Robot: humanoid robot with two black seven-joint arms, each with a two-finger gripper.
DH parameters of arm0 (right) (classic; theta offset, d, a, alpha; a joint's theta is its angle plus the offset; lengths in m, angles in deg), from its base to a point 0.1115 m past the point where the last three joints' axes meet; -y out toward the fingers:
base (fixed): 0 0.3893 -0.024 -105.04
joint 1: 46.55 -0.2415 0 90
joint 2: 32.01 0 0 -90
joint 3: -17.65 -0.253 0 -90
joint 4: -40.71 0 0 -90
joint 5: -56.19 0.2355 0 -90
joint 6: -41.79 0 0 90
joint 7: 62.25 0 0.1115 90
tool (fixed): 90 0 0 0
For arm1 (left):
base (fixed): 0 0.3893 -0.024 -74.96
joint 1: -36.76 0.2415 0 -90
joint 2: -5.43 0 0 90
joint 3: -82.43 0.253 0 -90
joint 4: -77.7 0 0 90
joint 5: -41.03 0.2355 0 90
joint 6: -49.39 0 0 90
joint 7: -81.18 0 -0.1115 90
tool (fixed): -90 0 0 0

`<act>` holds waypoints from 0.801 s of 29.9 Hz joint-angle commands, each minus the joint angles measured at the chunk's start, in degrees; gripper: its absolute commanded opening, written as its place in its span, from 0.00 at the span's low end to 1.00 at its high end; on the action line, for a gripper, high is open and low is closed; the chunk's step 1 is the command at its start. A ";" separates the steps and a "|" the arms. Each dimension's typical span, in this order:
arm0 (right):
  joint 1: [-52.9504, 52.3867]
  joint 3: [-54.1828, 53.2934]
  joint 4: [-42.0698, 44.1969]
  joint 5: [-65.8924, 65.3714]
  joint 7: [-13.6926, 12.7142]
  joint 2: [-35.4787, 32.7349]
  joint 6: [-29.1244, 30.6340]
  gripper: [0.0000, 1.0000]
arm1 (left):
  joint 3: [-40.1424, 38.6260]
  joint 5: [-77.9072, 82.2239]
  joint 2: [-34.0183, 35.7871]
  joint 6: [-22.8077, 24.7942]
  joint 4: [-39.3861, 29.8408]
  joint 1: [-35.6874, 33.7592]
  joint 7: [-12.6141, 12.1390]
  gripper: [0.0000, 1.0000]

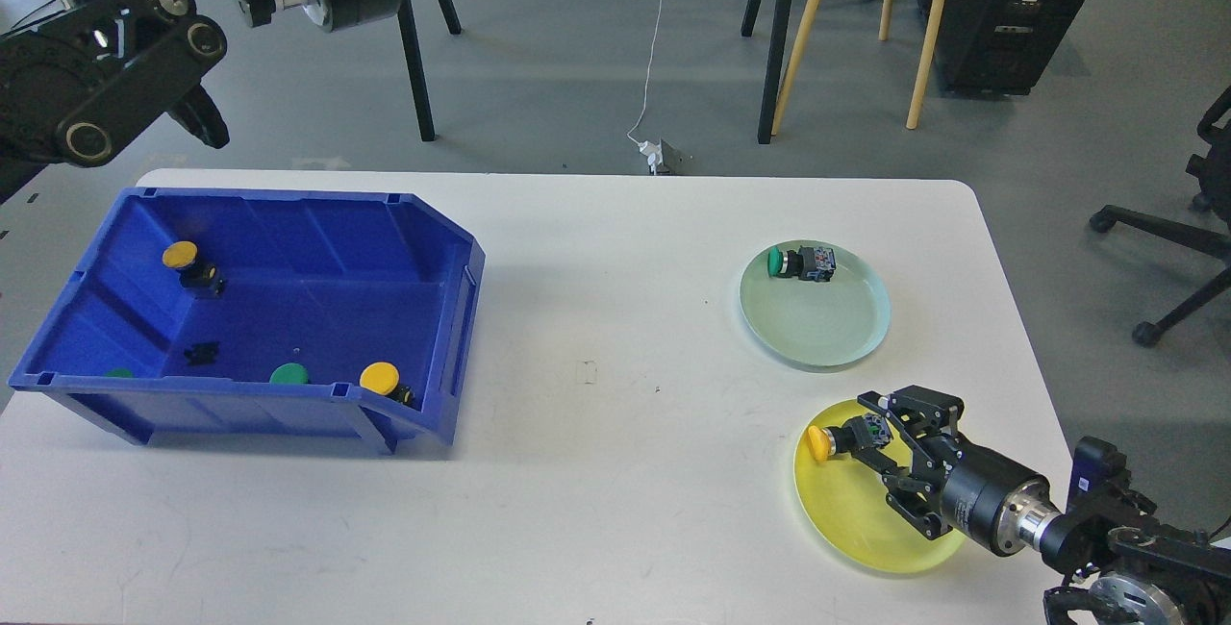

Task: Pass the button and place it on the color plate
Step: 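Carry the yellow button to the yellow plate and lower it, then open the right gripper and withdraw it from the yellow plate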

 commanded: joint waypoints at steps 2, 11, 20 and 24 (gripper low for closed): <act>0.12 -0.61 -2.24 0.17 0.00 -2.21 0.34 0.73 | 0.00 0.00 -0.05 0.05 0.02 -0.07 -0.09 0.99; -0.41 -14.74 -7.17 0.62 0.18 -7.49 -0.36 0.94 | -0.09 -0.09 -0.05 -0.04 0.02 0.01 -0.09 0.99; -10.22 -24.62 7.57 0.61 -1.66 -2.32 -0.45 0.95 | -0.27 -0.35 0.21 -0.39 0.02 0.01 0.00 0.99; -19.99 -16.53 17.95 0.70 -2.11 -0.56 -0.36 0.95 | -0.88 -1.05 0.12 -0.48 0.02 -0.07 0.00 0.99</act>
